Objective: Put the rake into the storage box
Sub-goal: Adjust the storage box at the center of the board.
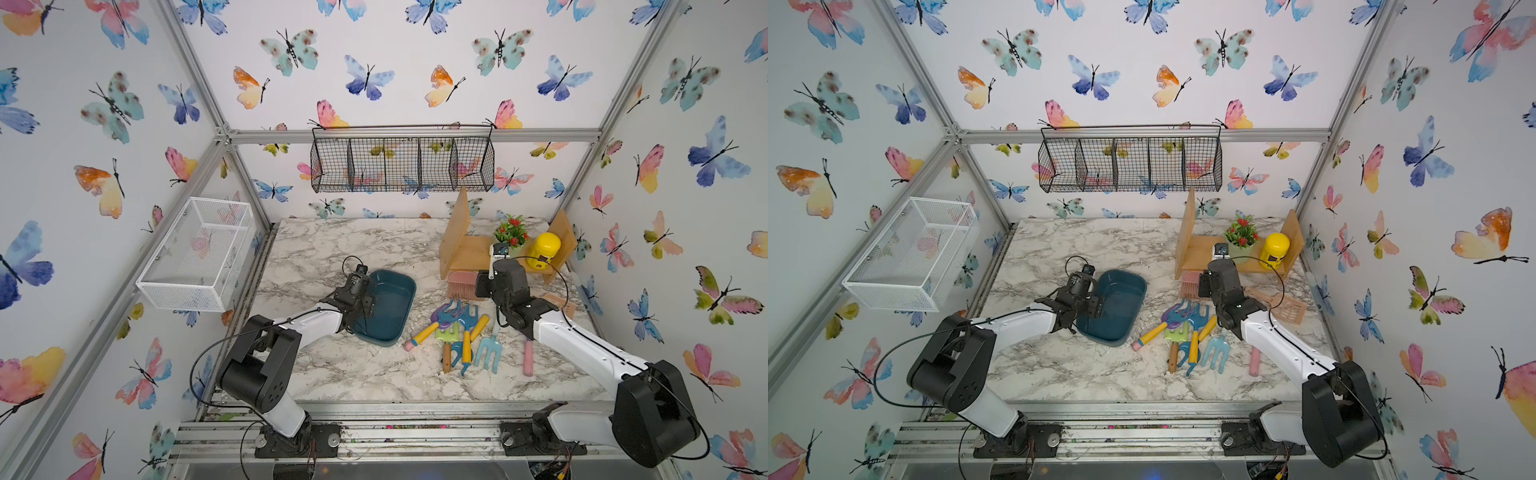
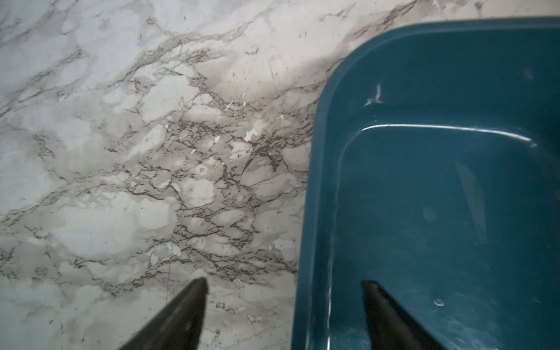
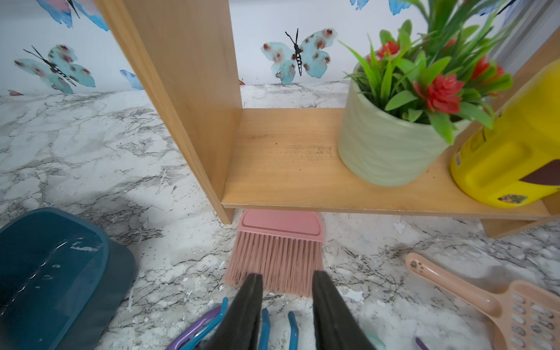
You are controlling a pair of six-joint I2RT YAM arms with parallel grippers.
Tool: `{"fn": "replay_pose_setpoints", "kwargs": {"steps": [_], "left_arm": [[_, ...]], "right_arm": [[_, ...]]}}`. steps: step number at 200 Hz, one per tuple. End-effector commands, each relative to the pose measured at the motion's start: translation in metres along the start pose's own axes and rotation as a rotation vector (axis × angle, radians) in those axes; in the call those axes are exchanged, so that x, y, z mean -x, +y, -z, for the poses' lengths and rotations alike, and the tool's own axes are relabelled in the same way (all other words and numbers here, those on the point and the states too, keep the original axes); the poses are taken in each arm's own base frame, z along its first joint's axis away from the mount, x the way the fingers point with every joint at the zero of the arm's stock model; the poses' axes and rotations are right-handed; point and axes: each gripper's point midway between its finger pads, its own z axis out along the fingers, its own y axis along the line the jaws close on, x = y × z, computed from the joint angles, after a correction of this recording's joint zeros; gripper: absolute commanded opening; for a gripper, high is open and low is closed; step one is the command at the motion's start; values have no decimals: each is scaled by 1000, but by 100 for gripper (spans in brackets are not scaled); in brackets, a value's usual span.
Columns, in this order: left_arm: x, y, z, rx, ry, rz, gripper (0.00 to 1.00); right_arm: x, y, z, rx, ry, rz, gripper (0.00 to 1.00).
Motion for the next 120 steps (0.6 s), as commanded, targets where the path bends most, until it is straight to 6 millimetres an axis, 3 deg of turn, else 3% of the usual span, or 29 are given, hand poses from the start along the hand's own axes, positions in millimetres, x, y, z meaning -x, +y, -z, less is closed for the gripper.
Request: {"fn": "replay_pose_setpoints", "kwargs": {"steps": [1,48,94,103,113,120], "left_arm": [[3,2,-2,-29,19,31,49],[3,-2,-10,-91,57,97,22],[3,-16,-15,-156,112,167,16],[4,-17,-15,-156,116,166,23],[6,-15,-14,-149,110,169,49],[7,-15,-13,-150,104,169,58]], "right_arm": [[-1,-1,2,-42,0,-7,32],[-19,4,3,-51,61,13,31],[-57,53,-1,134,242,0,33],[-65,64,1,154,264,11,34],[-71,75,4,185,282,33,35],[-74,81,7,202,294,46,38]]}}
